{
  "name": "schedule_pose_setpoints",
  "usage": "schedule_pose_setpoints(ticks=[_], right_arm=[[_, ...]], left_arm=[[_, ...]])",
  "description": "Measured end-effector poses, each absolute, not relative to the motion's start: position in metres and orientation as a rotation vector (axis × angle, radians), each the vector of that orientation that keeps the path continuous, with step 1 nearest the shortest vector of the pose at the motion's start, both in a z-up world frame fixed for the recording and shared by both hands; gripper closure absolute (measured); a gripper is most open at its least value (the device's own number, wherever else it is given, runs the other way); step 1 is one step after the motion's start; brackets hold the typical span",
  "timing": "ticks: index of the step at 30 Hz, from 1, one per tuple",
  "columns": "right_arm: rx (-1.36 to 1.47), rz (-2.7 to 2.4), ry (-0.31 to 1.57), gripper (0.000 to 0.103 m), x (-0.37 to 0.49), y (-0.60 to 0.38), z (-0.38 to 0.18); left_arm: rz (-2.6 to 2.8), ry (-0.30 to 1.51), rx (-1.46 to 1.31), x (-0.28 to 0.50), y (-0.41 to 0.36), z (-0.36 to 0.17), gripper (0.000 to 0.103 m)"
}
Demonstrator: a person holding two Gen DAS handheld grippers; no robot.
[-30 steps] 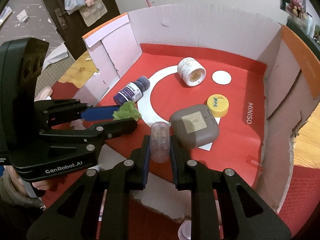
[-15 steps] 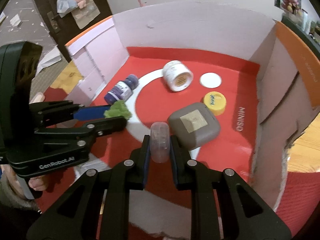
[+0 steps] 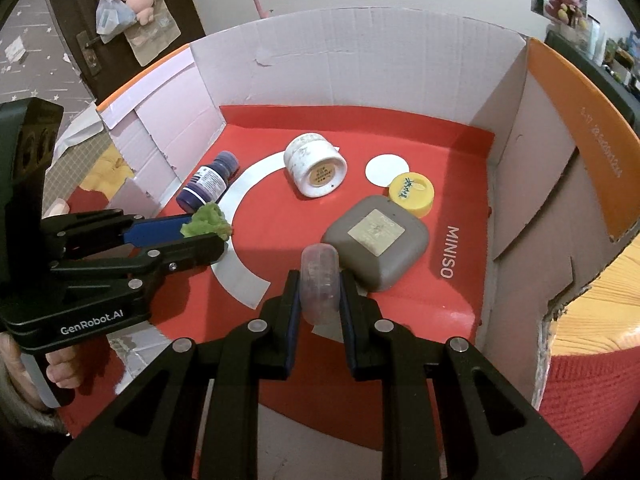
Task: Organize objects
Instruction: 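Open left gripper to drop the green toy while right gripper sets the clear cup down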
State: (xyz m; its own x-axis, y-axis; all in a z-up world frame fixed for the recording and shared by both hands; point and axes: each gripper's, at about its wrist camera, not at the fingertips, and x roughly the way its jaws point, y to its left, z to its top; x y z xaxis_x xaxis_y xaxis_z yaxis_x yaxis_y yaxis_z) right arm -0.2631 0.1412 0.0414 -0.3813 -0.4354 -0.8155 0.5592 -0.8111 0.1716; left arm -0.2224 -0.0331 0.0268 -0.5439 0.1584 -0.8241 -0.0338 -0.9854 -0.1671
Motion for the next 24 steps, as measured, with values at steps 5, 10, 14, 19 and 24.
schedule_pose_setpoints(ticks=[5,10,14,19,24], right_arm=[[1.242,-2.198,0.172,0.085,-0.2629,0.1418,0.0417],[1.239,-2.199,0.164,0.085,-0.2618,0.1433,0.0425],[1.241,-2.185,0.147,0.085,-0.2610,0.1439,0.0415],[1.241,-2.180,0.162,0.085,-0.2591,0.1414,0.0406],[1.238,-2.179,0.169,0.085,-0.2568,0.1405,0.0408]], left_arm=[[2.660,-0.212,-1.441,-0.2210,-0.0344,0.0270,0.069],[2.666,-0.216,-1.438,-0.2216,-0.0348,0.0269,0.069],[2.671,-0.210,-1.435,-0.2204,-0.0346,0.0277,0.069],[2.671,-0.209,-1.435,-0.2204,-0.0344,0.0277,0.068],[2.667,-0.221,-1.435,-0.2200,-0.0348,0.0279,0.061]])
